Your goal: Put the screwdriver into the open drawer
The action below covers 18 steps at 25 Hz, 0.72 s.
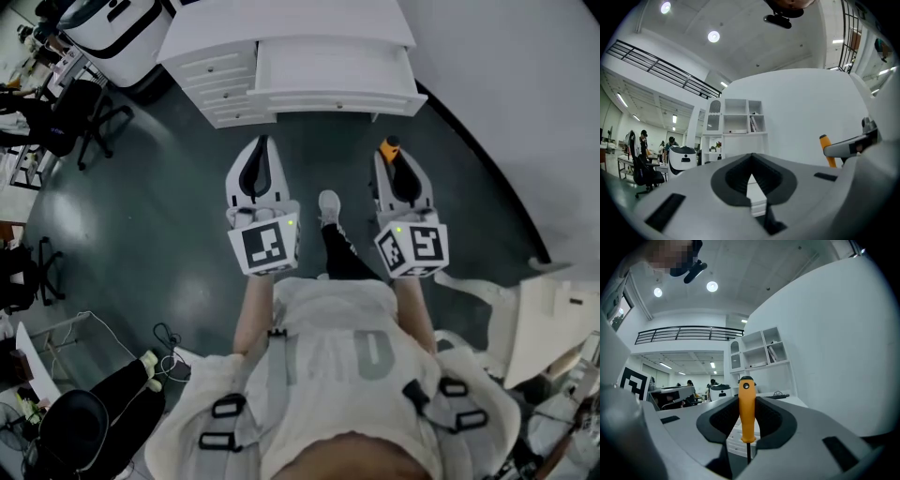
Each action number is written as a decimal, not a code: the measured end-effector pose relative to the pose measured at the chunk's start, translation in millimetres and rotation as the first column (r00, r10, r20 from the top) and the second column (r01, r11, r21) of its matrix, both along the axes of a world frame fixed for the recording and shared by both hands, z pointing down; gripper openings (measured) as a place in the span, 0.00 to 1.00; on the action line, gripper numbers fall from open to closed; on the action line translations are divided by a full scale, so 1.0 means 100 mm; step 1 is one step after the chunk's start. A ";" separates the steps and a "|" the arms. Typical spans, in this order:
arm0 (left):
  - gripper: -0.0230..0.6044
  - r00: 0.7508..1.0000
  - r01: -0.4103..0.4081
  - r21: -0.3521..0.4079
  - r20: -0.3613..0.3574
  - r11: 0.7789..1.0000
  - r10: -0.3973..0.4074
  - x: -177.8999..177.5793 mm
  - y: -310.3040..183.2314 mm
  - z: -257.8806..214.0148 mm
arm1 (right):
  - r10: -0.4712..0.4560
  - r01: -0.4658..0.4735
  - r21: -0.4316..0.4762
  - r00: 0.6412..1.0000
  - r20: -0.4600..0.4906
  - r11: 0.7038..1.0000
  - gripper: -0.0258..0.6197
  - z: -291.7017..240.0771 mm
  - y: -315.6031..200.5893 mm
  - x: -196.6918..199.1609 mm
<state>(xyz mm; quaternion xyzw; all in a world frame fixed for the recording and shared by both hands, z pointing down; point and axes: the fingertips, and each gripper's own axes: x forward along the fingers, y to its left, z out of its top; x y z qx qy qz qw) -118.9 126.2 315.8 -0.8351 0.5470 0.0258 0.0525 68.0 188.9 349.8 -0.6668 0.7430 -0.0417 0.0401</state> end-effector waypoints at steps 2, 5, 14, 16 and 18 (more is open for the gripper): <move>0.05 1.000 0.013 0.016 0.003 1.000 -0.013 0.09 -0.27 -0.06 | -0.015 0.015 0.009 1.000 -0.002 1.000 0.20 -0.03 -0.30 0.08; 0.04 1.000 0.028 0.033 0.012 0.999 -0.028 0.22 -0.66 -0.14 | -0.037 0.037 0.024 0.999 -0.008 0.999 0.20 -0.09 -0.75 0.19; 0.05 0.999 0.038 0.044 -0.002 0.998 -0.038 0.85 -2.23 -0.29 | -0.089 0.090 0.037 0.995 -0.038 0.995 0.20 -0.27 -2.36 0.67; 0.05 0.999 0.042 0.037 -0.002 0.998 -0.042 1.00 -2.47 -0.32 | -0.090 0.091 0.037 0.995 -0.037 0.995 0.20 -0.30 -2.62 0.84; 0.04 0.999 0.048 0.028 0.004 0.998 -0.048 1.12 -2.67 -0.35 | -0.092 0.093 0.037 0.995 -0.037 0.995 0.20 -0.33 -2.85 0.98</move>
